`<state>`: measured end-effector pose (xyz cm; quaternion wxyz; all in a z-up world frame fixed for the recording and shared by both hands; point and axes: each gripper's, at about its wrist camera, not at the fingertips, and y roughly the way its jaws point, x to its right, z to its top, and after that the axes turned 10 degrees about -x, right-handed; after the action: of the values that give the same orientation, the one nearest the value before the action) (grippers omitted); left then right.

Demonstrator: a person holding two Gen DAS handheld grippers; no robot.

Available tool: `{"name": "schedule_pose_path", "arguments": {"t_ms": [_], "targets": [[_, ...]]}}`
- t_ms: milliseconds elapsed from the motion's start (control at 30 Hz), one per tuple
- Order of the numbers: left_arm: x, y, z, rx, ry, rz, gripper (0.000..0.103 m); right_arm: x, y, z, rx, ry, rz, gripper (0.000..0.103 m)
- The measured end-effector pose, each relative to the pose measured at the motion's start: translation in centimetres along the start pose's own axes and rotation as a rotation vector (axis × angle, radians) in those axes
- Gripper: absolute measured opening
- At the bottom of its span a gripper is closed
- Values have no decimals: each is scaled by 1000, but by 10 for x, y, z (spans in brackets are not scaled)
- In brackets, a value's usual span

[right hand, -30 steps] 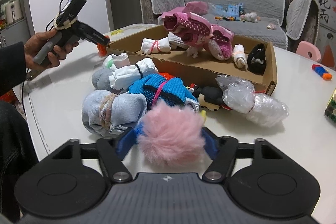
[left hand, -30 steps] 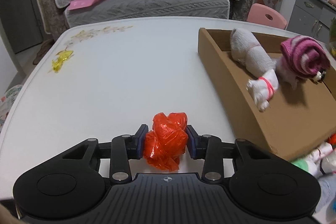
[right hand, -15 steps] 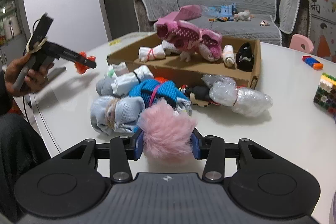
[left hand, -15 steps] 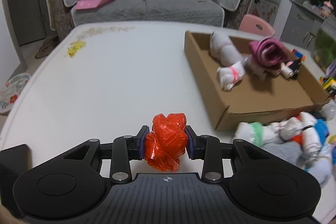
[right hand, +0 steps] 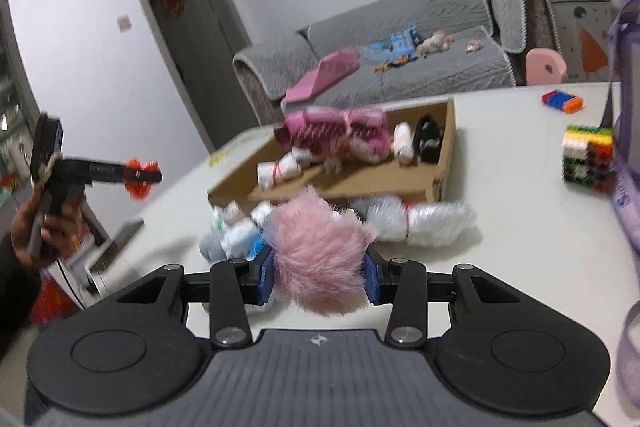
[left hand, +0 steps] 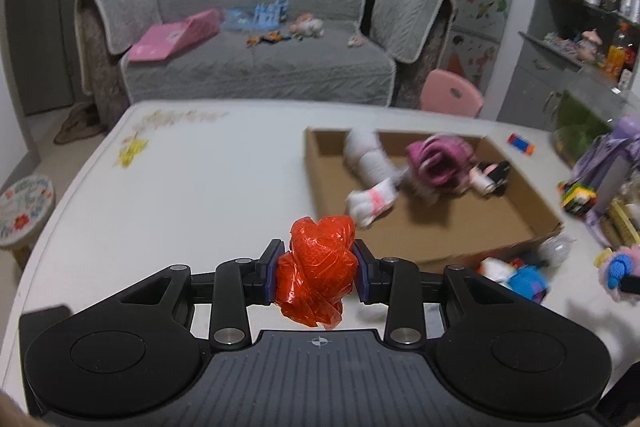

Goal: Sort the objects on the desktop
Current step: 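Close the left tool on the orange bag while the right tool grasps the pink fluffy pom-pom, then carry the orange bag and pink pom-pom over the box and open both tools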

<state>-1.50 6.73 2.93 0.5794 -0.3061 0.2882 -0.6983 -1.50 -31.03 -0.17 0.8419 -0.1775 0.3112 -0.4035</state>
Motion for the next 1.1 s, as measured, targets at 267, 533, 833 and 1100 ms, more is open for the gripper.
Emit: {"name": "schedule_pose_path", "arguments": {"t_ms": [267, 533, 833, 1100], "targets": [[38, -23, 53, 50, 31, -22, 42, 1, -28, 53, 129, -15, -17, 39], [73, -16, 95, 60, 59, -36, 42, -1, -21, 106, 187, -73, -13, 39], [87, 35, 94, 2, 61, -54, 42, 7, 11, 130, 132, -80, -17, 39], [86, 74, 83, -28, 75, -57, 42, 12, 34, 133, 58, -85, -17, 39]]}}
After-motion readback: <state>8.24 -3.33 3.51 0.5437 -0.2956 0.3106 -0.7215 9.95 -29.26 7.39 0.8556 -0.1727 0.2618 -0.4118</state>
